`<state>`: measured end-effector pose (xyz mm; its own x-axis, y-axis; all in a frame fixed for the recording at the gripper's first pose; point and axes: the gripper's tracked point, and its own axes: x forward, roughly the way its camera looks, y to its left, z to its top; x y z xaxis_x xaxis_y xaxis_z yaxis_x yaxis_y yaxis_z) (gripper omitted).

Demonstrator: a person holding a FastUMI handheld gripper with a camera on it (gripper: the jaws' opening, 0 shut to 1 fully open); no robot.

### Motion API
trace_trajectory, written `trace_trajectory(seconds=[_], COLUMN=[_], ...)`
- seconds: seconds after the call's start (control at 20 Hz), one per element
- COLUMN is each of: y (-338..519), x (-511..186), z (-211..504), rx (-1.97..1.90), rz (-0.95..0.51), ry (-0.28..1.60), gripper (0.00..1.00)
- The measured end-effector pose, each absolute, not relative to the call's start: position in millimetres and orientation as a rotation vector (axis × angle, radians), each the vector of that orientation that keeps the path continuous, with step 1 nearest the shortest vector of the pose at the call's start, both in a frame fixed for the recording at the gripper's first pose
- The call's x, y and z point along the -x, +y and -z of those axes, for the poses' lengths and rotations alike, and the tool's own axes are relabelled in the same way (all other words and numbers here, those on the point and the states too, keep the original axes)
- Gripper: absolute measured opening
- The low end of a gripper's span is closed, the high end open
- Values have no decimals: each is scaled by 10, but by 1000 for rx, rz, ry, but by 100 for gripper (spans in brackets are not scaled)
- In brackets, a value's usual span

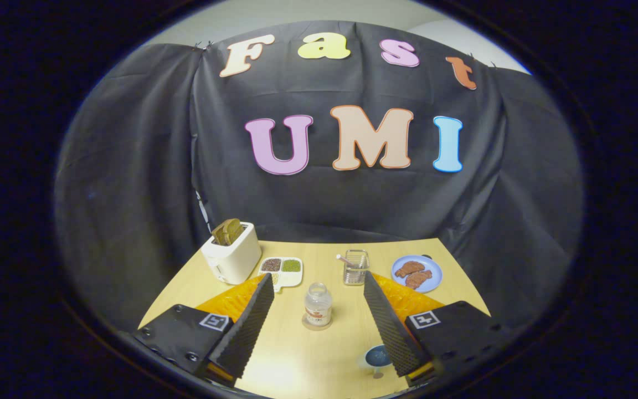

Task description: Take the bottle from table, then pour the juice into the cup, finally place the bottle on the coaster

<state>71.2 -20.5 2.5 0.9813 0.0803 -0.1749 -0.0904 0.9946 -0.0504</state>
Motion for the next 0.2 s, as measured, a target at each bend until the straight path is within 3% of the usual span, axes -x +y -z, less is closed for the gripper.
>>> trace_trajectory(seconds=[0.2], y=[-205], x=[-574], z=[-41], rx=[68], rz=[-98], ry=[180], gripper=[100])
